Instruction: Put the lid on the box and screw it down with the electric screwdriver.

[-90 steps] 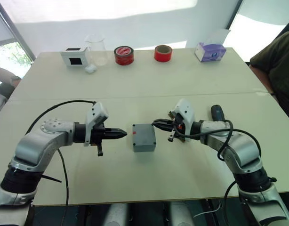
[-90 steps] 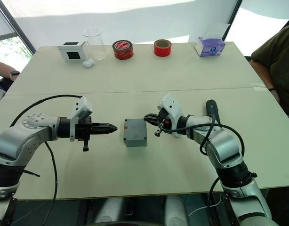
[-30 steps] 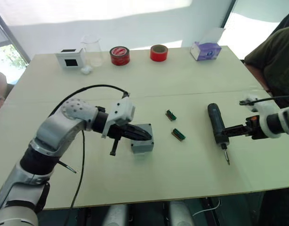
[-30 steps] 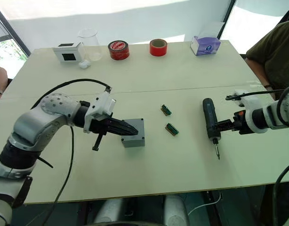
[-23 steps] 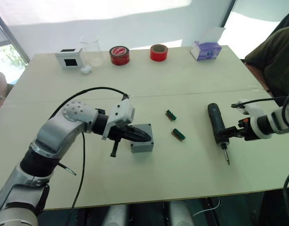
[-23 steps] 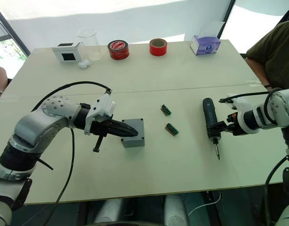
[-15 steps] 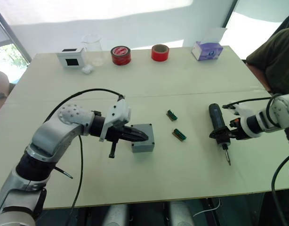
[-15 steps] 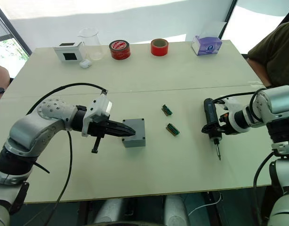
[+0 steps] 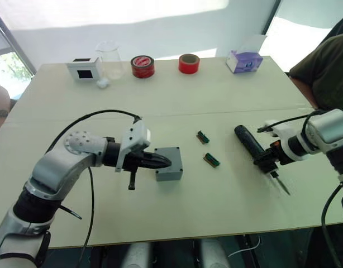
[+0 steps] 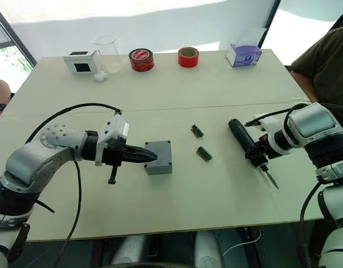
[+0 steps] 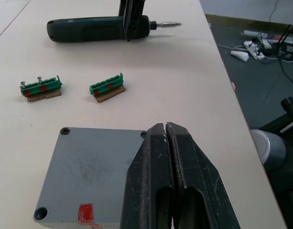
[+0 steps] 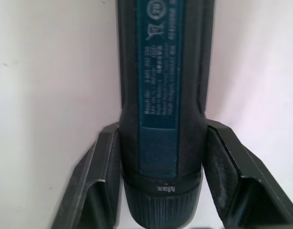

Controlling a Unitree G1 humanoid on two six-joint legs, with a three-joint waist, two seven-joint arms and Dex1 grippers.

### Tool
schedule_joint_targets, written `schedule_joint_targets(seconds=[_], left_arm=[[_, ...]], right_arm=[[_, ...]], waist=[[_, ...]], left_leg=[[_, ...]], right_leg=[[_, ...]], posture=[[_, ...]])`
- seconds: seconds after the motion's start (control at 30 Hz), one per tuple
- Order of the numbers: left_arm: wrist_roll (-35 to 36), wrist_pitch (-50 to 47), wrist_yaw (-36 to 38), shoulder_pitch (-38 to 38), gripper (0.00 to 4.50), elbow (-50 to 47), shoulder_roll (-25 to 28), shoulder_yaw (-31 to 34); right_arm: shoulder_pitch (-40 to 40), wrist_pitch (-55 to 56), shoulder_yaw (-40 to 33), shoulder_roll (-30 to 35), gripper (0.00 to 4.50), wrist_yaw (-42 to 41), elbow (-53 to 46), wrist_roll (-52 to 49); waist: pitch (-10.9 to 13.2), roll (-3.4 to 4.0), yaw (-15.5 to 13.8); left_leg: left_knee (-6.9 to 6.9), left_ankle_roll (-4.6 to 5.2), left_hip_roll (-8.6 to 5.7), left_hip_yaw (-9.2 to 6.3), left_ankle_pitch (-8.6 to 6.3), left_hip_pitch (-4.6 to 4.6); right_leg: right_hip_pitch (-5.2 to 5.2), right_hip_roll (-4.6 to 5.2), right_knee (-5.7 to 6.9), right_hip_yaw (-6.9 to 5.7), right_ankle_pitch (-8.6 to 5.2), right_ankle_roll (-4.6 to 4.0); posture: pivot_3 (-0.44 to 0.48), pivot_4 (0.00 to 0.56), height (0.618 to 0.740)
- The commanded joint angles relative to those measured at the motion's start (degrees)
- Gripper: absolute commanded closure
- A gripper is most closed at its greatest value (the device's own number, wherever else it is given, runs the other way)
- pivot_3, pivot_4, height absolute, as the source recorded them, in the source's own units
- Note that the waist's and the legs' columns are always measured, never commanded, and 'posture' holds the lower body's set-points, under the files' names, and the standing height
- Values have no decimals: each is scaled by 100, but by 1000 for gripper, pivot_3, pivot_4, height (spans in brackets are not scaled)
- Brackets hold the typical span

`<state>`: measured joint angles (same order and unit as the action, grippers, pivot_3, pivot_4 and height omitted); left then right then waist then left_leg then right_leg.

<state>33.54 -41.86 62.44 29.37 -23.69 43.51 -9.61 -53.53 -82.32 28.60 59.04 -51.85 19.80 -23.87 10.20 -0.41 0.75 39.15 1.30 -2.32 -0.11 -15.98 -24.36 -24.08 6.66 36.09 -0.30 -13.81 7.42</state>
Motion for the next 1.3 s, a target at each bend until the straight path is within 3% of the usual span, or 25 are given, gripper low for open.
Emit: schedule_joint_targets(seconds=[0.03, 0.17, 0.27, 0.3, 0.4, 0.5, 0.53, 0.6, 0.73, 0.83, 1.07, 1.3], left_arm=[[123, 4, -114, 3, 4500, -170, -51, 214], [155, -12, -232, -99, 4500, -125, -14, 344], [153, -30, -255, -284, 4500, 24, 168, 608], [142, -17, -261, -315, 4500, 48, 201, 644], [125, 8, -313, -441, 4500, 176, 268, 775], [177, -24, -332, -521, 4500, 171, 274, 864], [198, -26, -368, -546, 4500, 196, 235, 903], [130, 49, -501, -558, 4500, 299, 116, 930], [-20, 121, -554, -439, 4500, 499, -40, 748], [-77, 154, -470, -277, 4500, 585, -131, 590], [-705, 837, -538, 195, 4500, 1426, -607, 176], [-1001, 1040, -139, 239, 4500, 1593, -617, -170]], right_arm=[[-58, 51, 108, -172, 2742, -105, 219, 206], [-153, 373, 46, -160, 2742, -199, 377, 491], [-281, 1344, -594, -99, 2742, -495, 131, 437], [-289, 1461, -932, -177, 2742, -485, 58, 294], [-58, 2129, -2987, -882, 2742, 110, -531, -546], [193, 2186, -3891, -1344, 2742, 535, -1051, -857], [292, 2511, -4472, -1833, 2742, 928, -1557, -1179], [298, 2125, -5599, -2723, 2742, 1466, -2308, -2675], [845, 2176, -5291, -3636, 2742, 1908, -3622, -3206], [1395, 2712, -4637, -3645, 2742, 1829, -4207, -2725], [2260, 4083, -3677, -3830, 2742, 1891, -4522, -1659], [2560, 4785, -3254, -4141, 2742, 2126, -4649, -1217]], waist=[[-1, -2, -1], [-8, -13, 10], [0, 0, 31], [12, 20, 27], [21, 33, 29], [21, 34, -17], [21, 34, -40], [19, 26, -65], [20, 29, -110], [17, 25, -155], [17, 27, -116], [17, 27, -3]], left_leg=[[0, 0, 0, 0, 0, 0], [0, -2, 0, 0, 1, 1], [0, -2, 0, 2, 1, 2], [0, -4, -1, 7, 2, -1], [-12, -6, 1, 12, 4, -9], [-20, -41, 6, 11, 24, -13], [-21, -43, 6, 8, 25, -15], [-15, -43, 3, -5, 24, -15], [-11, -37, -4, -6, 21, -14], [-6, -27, -9, -8, 15, -13], [-3, -34, -13, -6, 20, -11], [-7, -41, -7, -7, 24, -11]], right_leg=[[0, 0, 0, 0, 0, 0], [1, 0, 0, 0, 0, 0], [-1, 0, 1, 1, 1, 0], [-10, 2, 3, 3, 1, 1], [-30, 1, 8, 6, 1, 1], [-37, -4, 9, 7, 0, 1], [-37, -5, 8, 5, 0, 1], [-24, -3, 4, -1, 0, 0], [-24, 5, 12, 3, 2, 0], [-18, 5, 13, 1, 2, -1], [-22, 3, 18, 3, 2, -1], [-24, -3, 16, 3, 1, -1]], posture=[[0, 150, 740], [0, 150, 740], [0, 150, 740], [0, 150, 740], [0, 150, 740], [0, 150, 740], [0, 150, 740], [0, 150, 740], [0, 150, 740], [0, 150, 740], [0, 150, 740], [0, 150, 740]])
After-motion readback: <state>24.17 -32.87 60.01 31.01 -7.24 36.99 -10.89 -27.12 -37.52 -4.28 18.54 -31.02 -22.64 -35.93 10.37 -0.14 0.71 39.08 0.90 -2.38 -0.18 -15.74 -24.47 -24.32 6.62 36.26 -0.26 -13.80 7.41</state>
